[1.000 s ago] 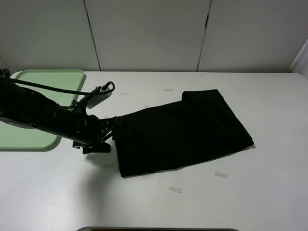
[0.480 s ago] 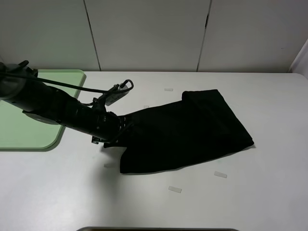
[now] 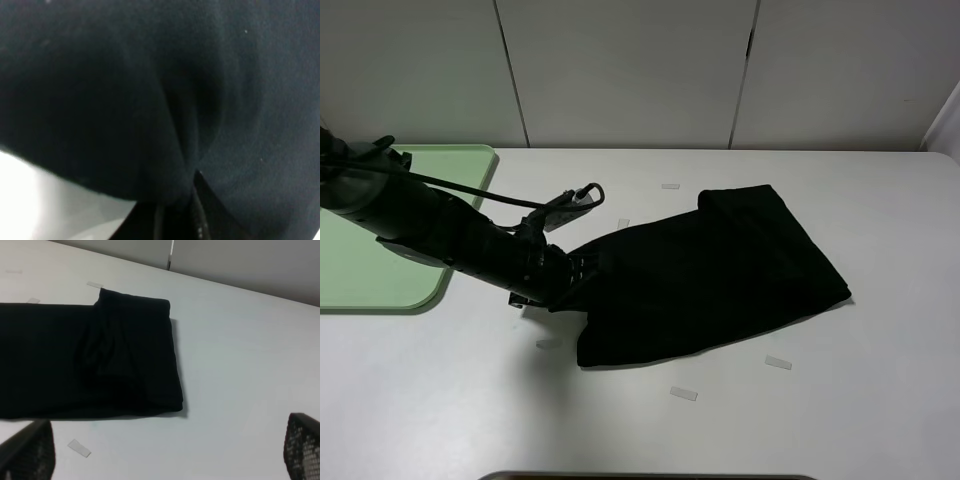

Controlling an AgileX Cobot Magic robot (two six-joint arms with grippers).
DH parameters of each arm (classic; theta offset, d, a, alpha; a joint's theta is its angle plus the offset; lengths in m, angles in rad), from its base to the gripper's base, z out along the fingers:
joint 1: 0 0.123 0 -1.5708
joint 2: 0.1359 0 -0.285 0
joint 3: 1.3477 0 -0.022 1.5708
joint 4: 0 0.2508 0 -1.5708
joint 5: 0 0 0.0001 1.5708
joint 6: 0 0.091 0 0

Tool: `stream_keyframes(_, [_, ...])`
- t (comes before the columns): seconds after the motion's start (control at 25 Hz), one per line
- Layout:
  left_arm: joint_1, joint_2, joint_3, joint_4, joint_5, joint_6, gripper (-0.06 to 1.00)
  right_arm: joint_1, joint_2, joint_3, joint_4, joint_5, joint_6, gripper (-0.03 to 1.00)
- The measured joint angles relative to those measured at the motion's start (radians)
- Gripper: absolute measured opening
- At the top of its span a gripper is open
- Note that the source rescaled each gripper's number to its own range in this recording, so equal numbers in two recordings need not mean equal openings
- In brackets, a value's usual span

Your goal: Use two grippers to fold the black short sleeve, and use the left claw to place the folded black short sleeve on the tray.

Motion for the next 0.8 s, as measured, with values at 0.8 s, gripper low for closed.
stream_keyframes(0.8, [0.324,-0.368,0.004,1.545,0.017,-0.854,0.04,0.000,0.000,0.000,0.000,0.000,0.000,1.00])
